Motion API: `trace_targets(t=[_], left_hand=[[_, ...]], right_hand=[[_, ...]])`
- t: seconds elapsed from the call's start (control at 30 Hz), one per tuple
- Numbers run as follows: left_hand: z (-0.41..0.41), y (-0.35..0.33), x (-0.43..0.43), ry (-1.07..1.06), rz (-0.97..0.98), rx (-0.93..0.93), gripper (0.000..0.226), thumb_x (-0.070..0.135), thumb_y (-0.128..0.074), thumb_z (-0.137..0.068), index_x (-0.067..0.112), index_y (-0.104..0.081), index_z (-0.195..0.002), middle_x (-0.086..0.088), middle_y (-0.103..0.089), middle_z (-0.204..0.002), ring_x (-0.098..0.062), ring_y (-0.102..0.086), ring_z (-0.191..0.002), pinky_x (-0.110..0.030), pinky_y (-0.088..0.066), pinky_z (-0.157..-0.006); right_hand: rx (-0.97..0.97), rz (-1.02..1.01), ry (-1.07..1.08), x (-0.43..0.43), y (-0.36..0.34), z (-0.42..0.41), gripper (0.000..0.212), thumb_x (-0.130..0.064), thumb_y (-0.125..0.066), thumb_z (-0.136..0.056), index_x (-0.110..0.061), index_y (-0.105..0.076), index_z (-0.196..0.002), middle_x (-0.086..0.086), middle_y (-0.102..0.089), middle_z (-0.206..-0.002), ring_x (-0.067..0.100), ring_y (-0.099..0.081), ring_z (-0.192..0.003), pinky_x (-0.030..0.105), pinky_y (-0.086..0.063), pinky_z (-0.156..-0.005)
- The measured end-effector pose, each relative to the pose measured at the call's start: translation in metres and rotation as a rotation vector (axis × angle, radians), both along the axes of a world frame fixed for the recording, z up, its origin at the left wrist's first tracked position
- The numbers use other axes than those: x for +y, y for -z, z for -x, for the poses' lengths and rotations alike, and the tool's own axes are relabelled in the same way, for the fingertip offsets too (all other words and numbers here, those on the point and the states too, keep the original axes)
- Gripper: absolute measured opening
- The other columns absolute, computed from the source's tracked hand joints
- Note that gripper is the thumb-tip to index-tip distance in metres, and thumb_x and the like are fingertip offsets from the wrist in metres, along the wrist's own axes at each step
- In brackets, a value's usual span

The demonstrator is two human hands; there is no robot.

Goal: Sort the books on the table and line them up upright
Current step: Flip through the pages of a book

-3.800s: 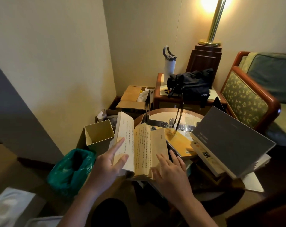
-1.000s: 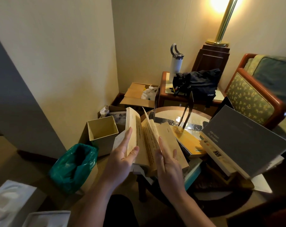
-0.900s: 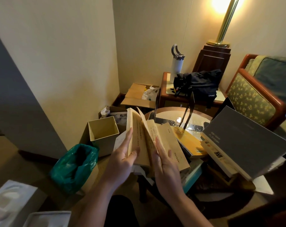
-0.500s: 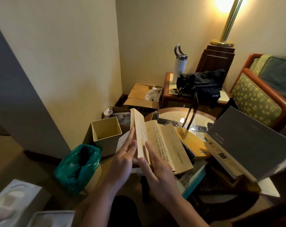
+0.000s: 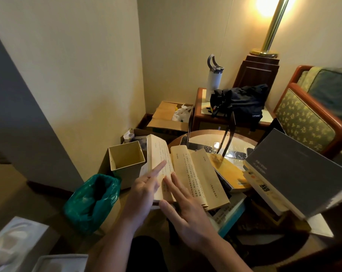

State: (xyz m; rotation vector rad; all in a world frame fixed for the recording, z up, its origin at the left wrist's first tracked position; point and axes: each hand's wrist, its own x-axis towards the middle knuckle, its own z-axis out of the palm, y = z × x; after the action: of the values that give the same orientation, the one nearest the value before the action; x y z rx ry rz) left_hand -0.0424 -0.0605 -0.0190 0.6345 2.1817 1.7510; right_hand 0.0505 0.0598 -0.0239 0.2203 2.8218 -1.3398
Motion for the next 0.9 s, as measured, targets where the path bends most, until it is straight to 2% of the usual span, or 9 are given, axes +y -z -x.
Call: trace_targets(t=[0.1, 0.23, 0.33, 0.43, 0.57, 0.67, 0.73, 0.8, 0.9], left_hand=[[0.003, 0.003, -0.001, -0.096, -0.110, -0.206, 0.041, 0.014, -0.059, -0.099, 0.036, -0.060, -0.133, 0.010, -0.048, -0.143, -0.012, -0.048, -0.127, -0.019, -0.058, -0.071], [0.003, 0.006, -0.002, -0.065, -0.094, -0.181, 0.059, 0.020, -0.073, -0.088, 0.041, -0.053, -0.140, 0.015, -0.047, -0.143, -0.016, -0.051, -0.130, -0.039, -0.062, -0.082], [0.004, 0.006, -0.001, -0.042, -0.036, -0.120, 0.067, 0.025, -0.072, -0.090, 0.048, -0.042, -0.145, 0.015, -0.044, -0.143, -0.010, -0.061, -0.115, -0.038, -0.063, -0.077], [0.004, 0.006, 0.000, -0.053, 0.032, -0.068, 0.067, 0.028, -0.069, -0.092, 0.050, -0.038, -0.146, 0.013, -0.044, -0.143, -0.015, -0.067, -0.105, -0.035, -0.064, -0.069], [0.006, 0.008, -0.004, -0.067, 0.055, -0.058, 0.065, 0.023, -0.068, -0.093, 0.047, -0.040, -0.147, 0.010, -0.038, -0.151, -0.012, -0.061, -0.111, -0.034, -0.063, -0.070], [0.010, 0.011, -0.010, -0.066, 0.057, -0.084, 0.065, 0.021, -0.068, -0.093, 0.050, -0.041, -0.146, 0.009, -0.038, -0.154, -0.020, -0.059, -0.120, -0.036, -0.064, -0.070], [0.012, 0.012, -0.012, -0.056, 0.042, -0.099, 0.067, 0.020, -0.068, -0.093, 0.052, -0.039, -0.146, 0.008, -0.040, -0.153, -0.023, -0.058, -0.123, -0.038, -0.064, -0.073], [0.013, 0.012, -0.014, -0.035, 0.022, -0.090, 0.073, 0.018, -0.068, -0.093, 0.052, -0.033, -0.148, 0.008, -0.043, -0.149, -0.022, -0.061, -0.120, -0.039, -0.064, -0.074], [0.014, 0.011, -0.014, -0.013, 0.015, -0.051, 0.084, 0.016, -0.066, -0.094, 0.054, -0.019, -0.152, 0.013, -0.041, -0.152, -0.014, -0.054, -0.127, -0.041, -0.061, -0.087]], right_hand=[[-0.024, -0.038, -0.010, 0.001, 0.004, 0.000, 0.076, -0.085, -0.024, -0.085, -0.062, 0.012, -0.148, -0.036, 0.013, -0.157, -0.003, 0.009, -0.147, 0.040, -0.006, -0.121], [-0.050, -0.062, 0.072, 0.014, 0.014, -0.002, 0.077, -0.090, -0.021, -0.082, -0.065, 0.019, -0.143, -0.021, 0.012, -0.163, 0.007, 0.011, -0.150, 0.047, -0.006, -0.124], [-0.048, -0.129, 0.129, 0.026, 0.018, -0.007, 0.068, -0.077, -0.022, -0.091, -0.058, 0.009, -0.149, -0.027, 0.011, -0.155, 0.001, 0.013, -0.145, 0.041, -0.007, -0.123], [-0.056, -0.270, 0.146, 0.041, 0.023, -0.010, 0.069, -0.068, -0.028, -0.096, -0.046, -0.001, -0.155, -0.028, 0.008, -0.153, 0.001, 0.011, -0.145, 0.039, -0.009, -0.123], [-0.096, -0.401, 0.121, 0.057, 0.034, -0.013, 0.081, -0.068, -0.043, -0.093, -0.040, -0.002, -0.157, -0.026, 0.008, -0.158, 0.007, 0.009, -0.150, 0.031, -0.001, -0.113], [-0.116, -0.447, 0.116, 0.057, 0.033, -0.015, 0.086, -0.072, -0.045, -0.090, -0.041, 0.001, -0.156, -0.025, 0.011, -0.156, 0.008, 0.013, -0.147, 0.032, 0.002, -0.112], [-0.070, -0.484, 0.154, 0.051, 0.029, -0.014, 0.078, -0.071, -0.039, -0.093, -0.039, -0.003, -0.156, -0.023, 0.009, -0.155, 0.006, 0.018, -0.145, 0.035, 0.006, -0.115], [0.061, -0.495, 0.170, 0.044, 0.025, -0.010, 0.069, -0.070, -0.026, -0.097, -0.036, -0.014, -0.156, -0.020, 0.000, -0.158, 0.004, 0.016, -0.147, 0.037, 0.008, -0.121], [0.136, -0.377, 0.017, 0.027, 0.015, 0.003, 0.073, -0.074, -0.003, -0.095, -0.036, -0.015, -0.156, -0.018, -0.007, -0.162, -0.003, 0.011, -0.149, 0.033, 0.010, -0.124]])
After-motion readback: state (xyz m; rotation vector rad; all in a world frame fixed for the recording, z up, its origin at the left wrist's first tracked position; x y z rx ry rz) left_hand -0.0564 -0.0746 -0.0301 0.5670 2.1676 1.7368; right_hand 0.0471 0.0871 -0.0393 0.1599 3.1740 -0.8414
